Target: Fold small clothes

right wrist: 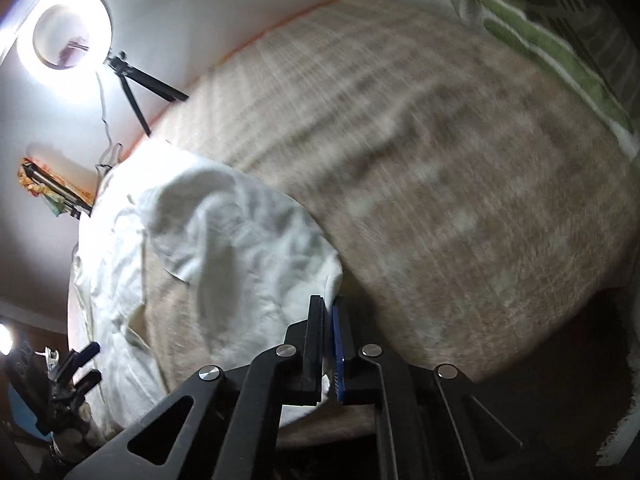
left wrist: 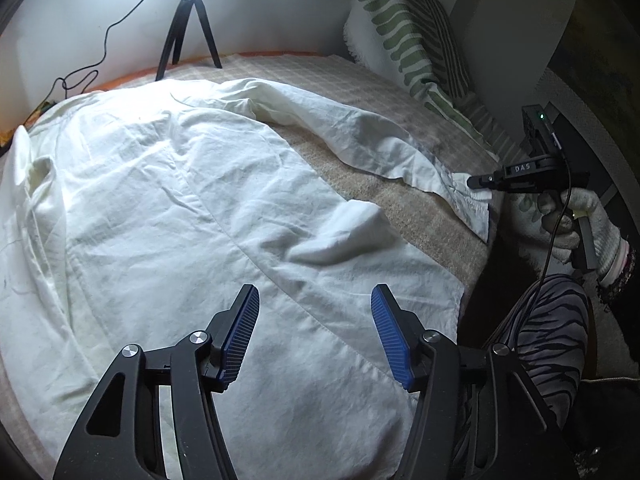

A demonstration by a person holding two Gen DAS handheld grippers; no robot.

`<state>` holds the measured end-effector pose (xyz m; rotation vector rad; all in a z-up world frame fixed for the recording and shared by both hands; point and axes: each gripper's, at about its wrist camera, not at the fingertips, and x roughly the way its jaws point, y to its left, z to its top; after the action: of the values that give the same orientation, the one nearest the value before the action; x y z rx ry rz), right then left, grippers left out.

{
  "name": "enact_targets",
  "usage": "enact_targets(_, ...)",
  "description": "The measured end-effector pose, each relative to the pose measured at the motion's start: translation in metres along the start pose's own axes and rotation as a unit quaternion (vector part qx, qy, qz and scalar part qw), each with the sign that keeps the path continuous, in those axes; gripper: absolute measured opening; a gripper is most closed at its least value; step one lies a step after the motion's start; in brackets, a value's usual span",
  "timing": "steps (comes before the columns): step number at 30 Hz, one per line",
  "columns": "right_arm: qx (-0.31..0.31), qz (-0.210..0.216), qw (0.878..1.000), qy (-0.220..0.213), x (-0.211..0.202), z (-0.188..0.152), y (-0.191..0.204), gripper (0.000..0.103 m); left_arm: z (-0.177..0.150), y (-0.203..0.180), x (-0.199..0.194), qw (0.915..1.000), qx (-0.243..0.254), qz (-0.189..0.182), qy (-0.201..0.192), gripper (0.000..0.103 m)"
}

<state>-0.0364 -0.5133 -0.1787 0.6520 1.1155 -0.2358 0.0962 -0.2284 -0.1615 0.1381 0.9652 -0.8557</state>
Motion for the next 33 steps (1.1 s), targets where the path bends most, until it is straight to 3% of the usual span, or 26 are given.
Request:
enact_targets(4, -0.023, 0.027, 0.999, -0.041, -0.026, 0.003, 0.033, 0.001, 0.001, 0.010, -0.008, 0.9998, -0.015, 0.001, -0.012, 0.058)
enact_targets(9, -0.103, 0.066, 0.990, -0.070, -0.054, -0.010, 0.098, 0.001, 0.002, 0.029, -0.017, 0.9981, -0.056, -0.010, -0.025, 0.058)
enact_targets(14, -0.198, 0.111, 0.972, -0.055, -0.054, -0.042, 0.171, 0.001, 0.003, 0.047, -0.027, 0.9934, -0.102, -0.031, -0.043, 0.058)
enact_targets(19, -0.294, 0.140, 0.946, -0.006, -0.032, -0.091, 0.227, 0.001, -0.001, 0.053, -0.037, 0.9880, -0.131, -0.057, -0.059, 0.058)
enact_targets(25, -0.345, 0.161, 0.921, 0.082, 0.009, -0.130, 0.243, 0.008, -0.009, 0.053, -0.032, 0.9802, -0.161, -0.103, -0.051, 0.058)
enact_targets(27, -0.350, 0.162, 0.917, 0.102, 0.009, -0.134, 0.243, 0.023, -0.010, 0.049, -0.029, 0.9800, -0.161, -0.107, -0.047, 0.058)
enact_targets(29, -0.345, 0.181, 0.915, 0.102, -0.001, -0.128, 0.238, 0.033, -0.011, 0.045, -0.023, 0.9794, -0.163, -0.113, -0.039, 0.058)
enact_targets(33, -0.327, 0.216, 0.917, 0.079, -0.030, -0.095, 0.219, 0.038, -0.010, 0.036, -0.011, 0.9758, -0.173, -0.131, -0.026, 0.058)
